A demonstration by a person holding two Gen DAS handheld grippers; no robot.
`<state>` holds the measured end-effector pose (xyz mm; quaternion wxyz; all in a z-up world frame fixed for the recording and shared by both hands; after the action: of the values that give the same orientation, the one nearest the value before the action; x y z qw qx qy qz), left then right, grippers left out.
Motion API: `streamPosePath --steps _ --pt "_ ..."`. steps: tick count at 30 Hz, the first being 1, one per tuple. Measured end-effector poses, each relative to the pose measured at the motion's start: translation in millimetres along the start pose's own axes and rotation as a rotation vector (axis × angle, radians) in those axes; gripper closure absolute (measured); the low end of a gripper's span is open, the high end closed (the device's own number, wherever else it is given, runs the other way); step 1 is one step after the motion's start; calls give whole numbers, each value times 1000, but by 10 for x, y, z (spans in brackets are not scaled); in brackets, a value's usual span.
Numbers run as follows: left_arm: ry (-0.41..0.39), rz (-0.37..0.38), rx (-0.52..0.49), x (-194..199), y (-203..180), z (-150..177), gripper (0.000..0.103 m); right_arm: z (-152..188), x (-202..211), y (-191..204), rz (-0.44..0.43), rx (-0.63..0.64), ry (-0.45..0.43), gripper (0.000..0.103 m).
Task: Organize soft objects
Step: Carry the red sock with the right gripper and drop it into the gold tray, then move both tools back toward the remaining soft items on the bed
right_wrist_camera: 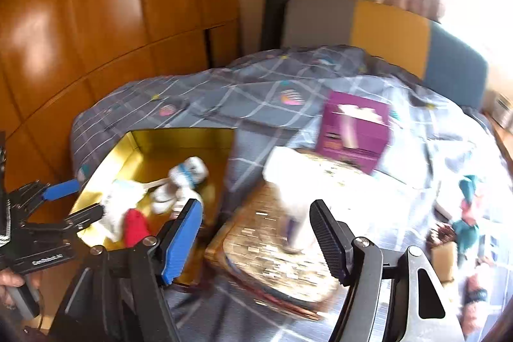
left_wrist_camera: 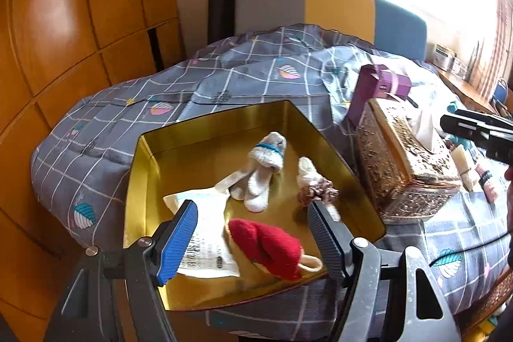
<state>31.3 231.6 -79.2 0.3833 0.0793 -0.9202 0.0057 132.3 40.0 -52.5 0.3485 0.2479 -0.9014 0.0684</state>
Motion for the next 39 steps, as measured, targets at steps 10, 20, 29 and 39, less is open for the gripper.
streamPosePath --steps 10,20,29,39 --pt "-7 38 -94 38 -390 -83 31 258 351 -1197 182 -211 -19 30" --pt "-41 98 -184 140 -816 -245 31 547 719 -2367 377 -409 -34 20" --pt "-75 187 -265 244 -1389 -443 31 1045 910 -3557 667 -591 -21 19" --pt "-86 271 -401 238 -2212 -585 31 1405 1015 -3958 594 -888 -19 19"
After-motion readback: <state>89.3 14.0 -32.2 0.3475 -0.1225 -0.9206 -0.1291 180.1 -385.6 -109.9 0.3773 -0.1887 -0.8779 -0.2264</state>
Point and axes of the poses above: each gripper's, at about its wrist camera, not at the fingertips, and x roughly against the way its jaws point, y to its left, z to its underside, the point moved 8 cm from there along -x, roughly the way its jaws point, and after that the axes turned 1 degree about -x, right-handed, at the moved point
